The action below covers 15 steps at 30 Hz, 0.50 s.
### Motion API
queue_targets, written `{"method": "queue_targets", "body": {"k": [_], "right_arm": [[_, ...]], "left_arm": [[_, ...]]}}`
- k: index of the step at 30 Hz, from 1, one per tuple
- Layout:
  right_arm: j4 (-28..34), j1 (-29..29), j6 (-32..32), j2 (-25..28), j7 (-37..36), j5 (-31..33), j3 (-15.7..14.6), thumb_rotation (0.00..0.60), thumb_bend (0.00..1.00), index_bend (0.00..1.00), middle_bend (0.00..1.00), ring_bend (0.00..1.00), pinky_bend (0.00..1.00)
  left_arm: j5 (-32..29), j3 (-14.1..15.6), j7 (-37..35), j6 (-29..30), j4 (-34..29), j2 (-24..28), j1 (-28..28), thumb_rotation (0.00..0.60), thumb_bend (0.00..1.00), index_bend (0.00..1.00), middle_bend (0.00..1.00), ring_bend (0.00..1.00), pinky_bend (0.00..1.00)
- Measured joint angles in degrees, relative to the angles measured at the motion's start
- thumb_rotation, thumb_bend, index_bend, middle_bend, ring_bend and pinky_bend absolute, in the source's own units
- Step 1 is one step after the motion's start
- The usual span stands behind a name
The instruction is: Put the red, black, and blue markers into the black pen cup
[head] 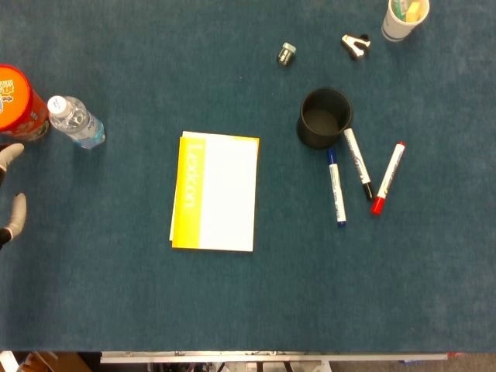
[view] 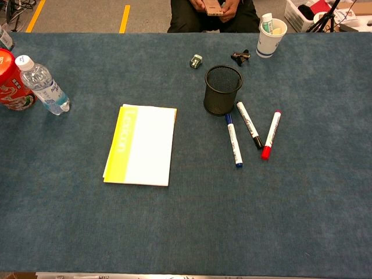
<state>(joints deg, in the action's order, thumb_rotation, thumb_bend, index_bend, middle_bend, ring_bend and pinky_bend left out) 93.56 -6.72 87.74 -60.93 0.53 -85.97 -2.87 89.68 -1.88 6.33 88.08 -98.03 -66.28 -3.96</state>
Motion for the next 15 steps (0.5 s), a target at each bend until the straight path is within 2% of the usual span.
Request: {"method": "queue_targets", "body": {"k": [15], "right_arm": [[1.56,-1.11,-3.99,1.05,0.39,-2.65,0.77,0.6,0.14,0.13,0.3,0.17,0.27]], "left_arm": [[-0.83,0.1,-0.77,0.38,0.47,0.74,0.53,0.6,0.48,0.17,0.21,0.2,0.2]]}}
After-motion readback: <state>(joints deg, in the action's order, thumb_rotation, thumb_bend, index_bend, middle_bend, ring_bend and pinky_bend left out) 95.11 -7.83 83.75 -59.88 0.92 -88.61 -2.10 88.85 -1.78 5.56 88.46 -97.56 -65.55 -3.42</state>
